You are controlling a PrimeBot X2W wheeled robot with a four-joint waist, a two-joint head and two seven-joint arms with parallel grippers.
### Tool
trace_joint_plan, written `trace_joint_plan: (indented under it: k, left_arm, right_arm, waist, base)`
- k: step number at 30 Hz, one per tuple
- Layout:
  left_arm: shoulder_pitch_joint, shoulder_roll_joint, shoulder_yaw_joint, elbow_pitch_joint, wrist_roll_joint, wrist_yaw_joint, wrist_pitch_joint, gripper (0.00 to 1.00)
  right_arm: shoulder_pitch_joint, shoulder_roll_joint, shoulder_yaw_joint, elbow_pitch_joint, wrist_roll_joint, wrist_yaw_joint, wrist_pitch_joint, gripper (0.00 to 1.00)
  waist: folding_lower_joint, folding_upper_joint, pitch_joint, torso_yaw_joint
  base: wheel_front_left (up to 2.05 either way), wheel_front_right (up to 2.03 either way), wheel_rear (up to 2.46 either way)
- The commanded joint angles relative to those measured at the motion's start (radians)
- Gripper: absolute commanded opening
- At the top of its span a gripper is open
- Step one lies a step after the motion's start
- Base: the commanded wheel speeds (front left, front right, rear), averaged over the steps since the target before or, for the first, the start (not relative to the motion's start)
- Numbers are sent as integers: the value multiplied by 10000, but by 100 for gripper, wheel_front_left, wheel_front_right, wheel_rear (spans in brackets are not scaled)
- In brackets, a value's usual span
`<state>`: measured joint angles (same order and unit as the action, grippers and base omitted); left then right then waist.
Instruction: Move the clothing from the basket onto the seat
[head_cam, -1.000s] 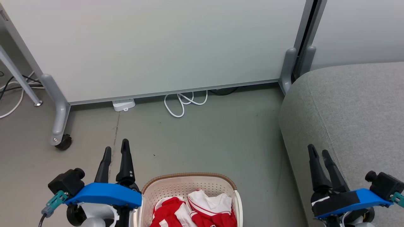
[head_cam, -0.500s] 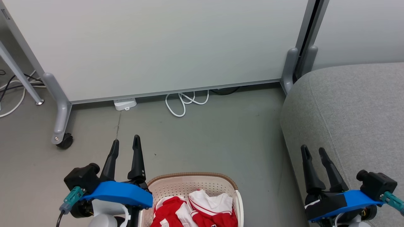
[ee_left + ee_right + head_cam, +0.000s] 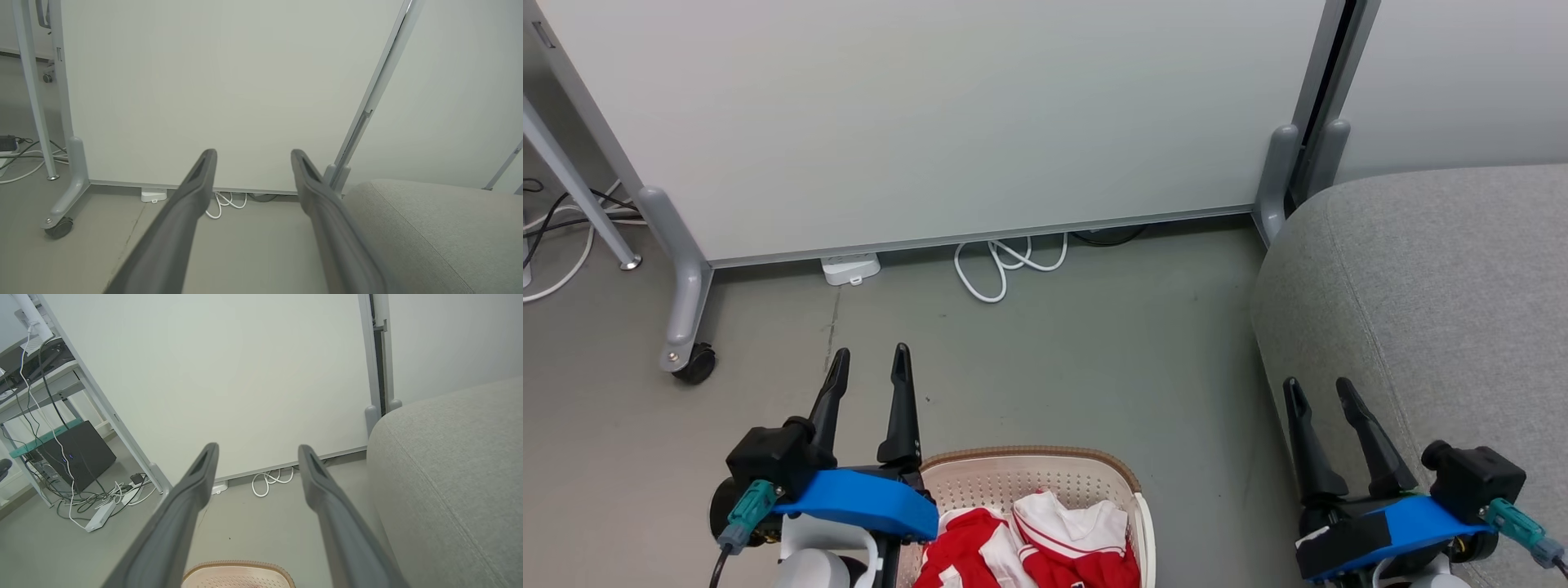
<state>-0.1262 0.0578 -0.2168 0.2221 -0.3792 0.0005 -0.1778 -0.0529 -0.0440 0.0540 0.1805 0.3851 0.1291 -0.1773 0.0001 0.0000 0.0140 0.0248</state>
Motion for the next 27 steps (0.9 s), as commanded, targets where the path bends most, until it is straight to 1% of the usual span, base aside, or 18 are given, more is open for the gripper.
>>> trace_joint_plan:
  k: [1,27]
  left_arm:
    - [-207,58,-97,-48,316,68,-105,100]
    - [-262,5,-645,1,2419,113,-629,100]
  right_arm:
    - [-66,-71,50,-108,-331,17,-113,100]
    - [4,-79,471,-149,-2375,23,-634,100]
  waist:
    - [-1,0,-5,6]
    - [-1,0,-10,126]
  base:
    - [0,0,0]
    - [0,0,0]
